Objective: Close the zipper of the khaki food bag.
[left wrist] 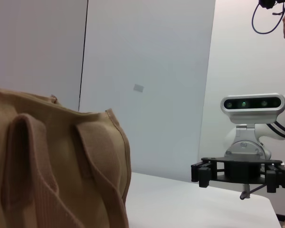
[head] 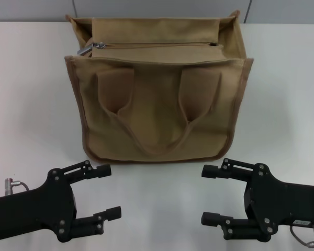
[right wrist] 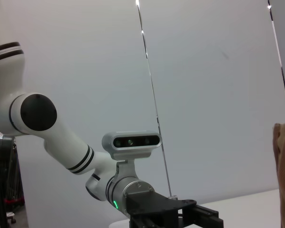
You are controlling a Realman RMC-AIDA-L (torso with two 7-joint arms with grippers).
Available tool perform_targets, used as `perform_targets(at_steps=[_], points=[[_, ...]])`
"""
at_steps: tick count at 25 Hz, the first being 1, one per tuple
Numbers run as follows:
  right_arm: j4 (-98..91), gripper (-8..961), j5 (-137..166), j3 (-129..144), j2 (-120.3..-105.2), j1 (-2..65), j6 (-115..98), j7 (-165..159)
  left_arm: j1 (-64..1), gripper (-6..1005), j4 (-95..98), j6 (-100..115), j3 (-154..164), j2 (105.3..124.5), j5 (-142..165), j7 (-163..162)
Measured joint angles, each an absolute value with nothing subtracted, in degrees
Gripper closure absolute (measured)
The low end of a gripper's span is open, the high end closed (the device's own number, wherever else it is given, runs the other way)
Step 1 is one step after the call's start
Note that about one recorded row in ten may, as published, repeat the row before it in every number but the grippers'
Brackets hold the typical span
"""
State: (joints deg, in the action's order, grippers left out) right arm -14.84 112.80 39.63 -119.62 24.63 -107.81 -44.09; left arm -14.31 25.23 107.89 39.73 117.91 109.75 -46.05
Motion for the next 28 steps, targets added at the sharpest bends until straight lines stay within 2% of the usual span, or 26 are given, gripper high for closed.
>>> perform_targets(at_steps=[11, 23, 24, 28], points=[[-13.94, 186, 112.89, 39.63, -119.61, 24.61, -107.83, -43.42, -14.73, 240, 24.86, 107.38, 37.91, 118.43, 108.53, -43.69], [-9.54, 187, 112.75, 39.54, -119.69, 26.62, -104.63, -40.87, -14.14, 259, 19.82, 103.19, 8.15, 118.54, 105.8, -42.83], [-9.54, 187, 112.75, 39.54, -119.69, 26.62, -104.63, -40.87, -15.62, 261, 17.73, 99.14, 0.31, 118.56, 105.77, -43.2], [-8.27, 187, 112.75, 39.55, -119.71, 27.05, -104.03, -39.74, -19.85, 267, 16.32, 90.79, 2.52, 118.72, 106.63, -42.81]])
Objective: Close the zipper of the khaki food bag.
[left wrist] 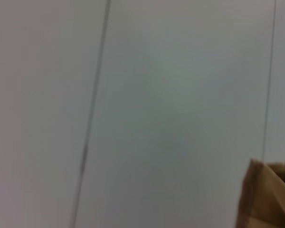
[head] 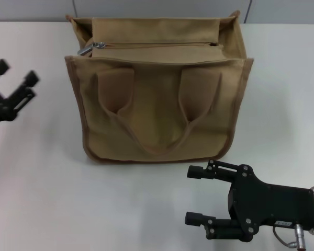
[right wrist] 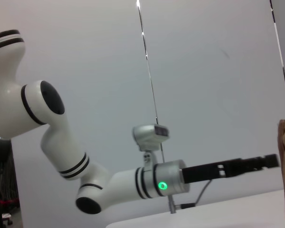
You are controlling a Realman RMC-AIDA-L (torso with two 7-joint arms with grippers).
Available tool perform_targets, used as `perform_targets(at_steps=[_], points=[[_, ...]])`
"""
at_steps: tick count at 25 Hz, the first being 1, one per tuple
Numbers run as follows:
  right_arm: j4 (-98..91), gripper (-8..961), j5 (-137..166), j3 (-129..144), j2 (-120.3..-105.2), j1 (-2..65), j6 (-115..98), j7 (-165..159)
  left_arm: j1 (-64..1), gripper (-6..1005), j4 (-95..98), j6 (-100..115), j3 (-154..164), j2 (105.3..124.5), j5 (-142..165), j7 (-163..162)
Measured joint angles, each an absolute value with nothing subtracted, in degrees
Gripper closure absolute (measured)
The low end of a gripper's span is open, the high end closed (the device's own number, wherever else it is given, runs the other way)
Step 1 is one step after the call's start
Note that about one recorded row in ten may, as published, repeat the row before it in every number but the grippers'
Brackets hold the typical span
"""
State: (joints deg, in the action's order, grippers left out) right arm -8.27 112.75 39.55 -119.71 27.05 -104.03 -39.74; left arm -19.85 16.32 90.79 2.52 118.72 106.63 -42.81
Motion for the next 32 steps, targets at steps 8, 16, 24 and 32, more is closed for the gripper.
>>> perform_targets(at_steps=[8, 16, 24, 32], points=[[-7.78, 188, 112.75, 39.25, -119.71, 26.66, -103.34, -39.67, -22.77, 279, 15.85, 89.87, 11.22, 118.76, 106.15, -40.37], [-7.24, 188, 112.76, 39.11, -119.71, 27.66, -102.86, -39.63, -25.68, 292, 9.95, 87.61, 7.87, 118.9, 100.75, -37.67], [-6.99, 189, 112.51, 38.93, -119.76, 28.02, -102.22, -39.63, -25.56, 304, 8.19, 88.86, 7.89, 118.86, 97.77, -37.23], [-6.65, 189, 112.41, 38.79, -119.79, 29.08, -101.21, -39.63, -24.18, 317, 8.17, 93.0, 7.95, 118.82, 97.65, -37.46]])
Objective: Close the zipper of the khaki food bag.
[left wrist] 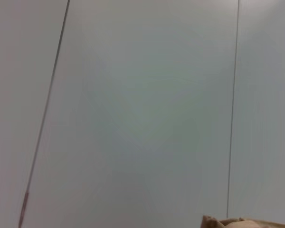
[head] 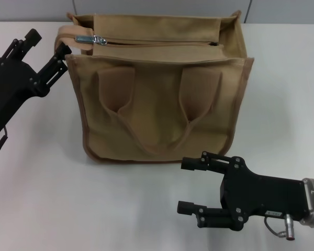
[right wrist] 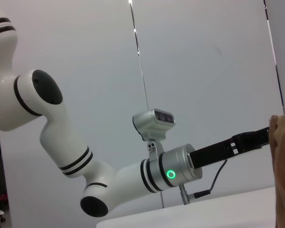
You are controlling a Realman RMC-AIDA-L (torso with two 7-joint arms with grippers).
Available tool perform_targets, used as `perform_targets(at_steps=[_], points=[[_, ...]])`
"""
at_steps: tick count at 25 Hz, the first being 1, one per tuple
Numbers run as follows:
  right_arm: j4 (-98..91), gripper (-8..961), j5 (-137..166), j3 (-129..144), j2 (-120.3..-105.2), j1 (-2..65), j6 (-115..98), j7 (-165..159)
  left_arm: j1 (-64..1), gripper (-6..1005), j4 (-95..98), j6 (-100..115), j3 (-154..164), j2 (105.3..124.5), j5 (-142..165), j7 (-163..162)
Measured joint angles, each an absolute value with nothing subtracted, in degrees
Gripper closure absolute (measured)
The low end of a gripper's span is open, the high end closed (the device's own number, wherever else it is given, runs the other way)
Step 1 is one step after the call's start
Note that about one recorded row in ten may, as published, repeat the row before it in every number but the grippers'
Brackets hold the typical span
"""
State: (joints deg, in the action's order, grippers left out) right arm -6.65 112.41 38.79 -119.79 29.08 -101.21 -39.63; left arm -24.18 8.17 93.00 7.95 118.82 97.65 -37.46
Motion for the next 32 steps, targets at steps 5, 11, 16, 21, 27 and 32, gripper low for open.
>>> perform_targets(at_steps=[5, 11, 16, 21, 27, 32], points=[[-6.29, 190, 112.4, 38.76, -119.79, 30.01, -100.65, -39.63, -24.5, 325, 7.89, 92.68, 8.69, 118.84, 98.03, -36.82], [-5.97, 190, 112.4, 38.75, -119.79, 30.48, -100.53, -39.63, -24.86, 334, 5.88, 92.21, 7.48, 118.96, 97.67, -33.87], [-5.97, 190, 112.39, 38.76, -119.79, 30.49, -100.46, -39.64, -24.83, 342, 5.97, 92.5, 7.65, 118.81, 97.9, -32.75], [-5.97, 191, 112.35, 38.76, -119.8, 30.5, -100.44, -39.64, -24.92, 372, 5.86, 92.5, 7.69, 118.88, 97.89, -32.24], [-5.97, 191, 112.21, 38.76, -119.79, 30.47, -100.45, -39.64, -24.96, 515, 5.81, 92.69, 7.89, 118.91, 98.04, -32.8], [-4.27, 191, 109.72, 37.5, -119.79, 29.68, -102.75, -35.44, -25.02, 667, 5.74, 93.48, 7.91, 118.93, 98.14, -32.78]])
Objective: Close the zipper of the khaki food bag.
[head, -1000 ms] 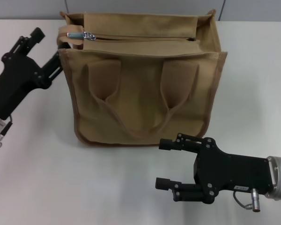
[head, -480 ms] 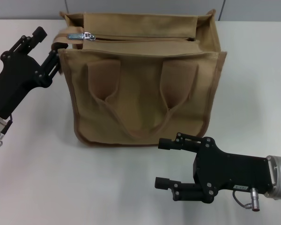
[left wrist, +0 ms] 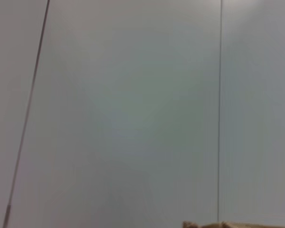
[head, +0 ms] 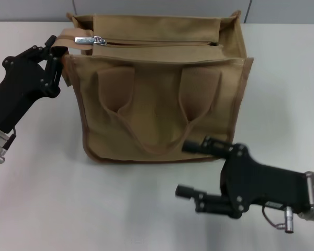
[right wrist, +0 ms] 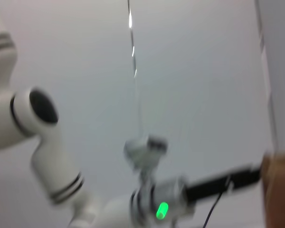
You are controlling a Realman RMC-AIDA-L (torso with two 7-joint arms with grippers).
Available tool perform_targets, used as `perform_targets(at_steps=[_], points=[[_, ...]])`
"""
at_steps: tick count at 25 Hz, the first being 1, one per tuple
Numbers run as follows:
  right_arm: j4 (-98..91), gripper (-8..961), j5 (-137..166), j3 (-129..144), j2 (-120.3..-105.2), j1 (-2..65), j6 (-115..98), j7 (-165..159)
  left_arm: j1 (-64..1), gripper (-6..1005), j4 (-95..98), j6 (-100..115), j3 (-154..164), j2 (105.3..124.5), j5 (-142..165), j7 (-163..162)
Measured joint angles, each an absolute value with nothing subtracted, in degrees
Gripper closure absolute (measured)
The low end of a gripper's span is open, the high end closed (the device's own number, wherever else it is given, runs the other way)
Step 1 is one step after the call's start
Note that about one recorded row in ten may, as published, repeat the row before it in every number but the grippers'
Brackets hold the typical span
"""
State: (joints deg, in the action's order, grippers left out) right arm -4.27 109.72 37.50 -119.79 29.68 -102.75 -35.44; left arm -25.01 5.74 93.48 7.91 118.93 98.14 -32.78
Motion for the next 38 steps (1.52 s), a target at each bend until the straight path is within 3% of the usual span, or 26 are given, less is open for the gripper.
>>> perform_targets(at_steps=[9, 23, 38], points=[[2.01, 192, 96.36, 32.44, -119.83, 30.79, -106.85, -23.28, -24.8, 970, 3.67, 100.88, 8.42, 118.9, 98.17, -32.78], [13.06, 193, 95.2, 19.61, -119.89, 40.79, -97.91, 2.0, -25.41, 969, 2.08, 106.68, 9.14, 118.91, 98.17, -34.18], [1.19, 194, 109.47, 18.99, -119.79, 44.53, -100.54, -65.5, -27.34, 967, 2.19, 105.73, 9.9, 118.98, 98.16, -34.48]])
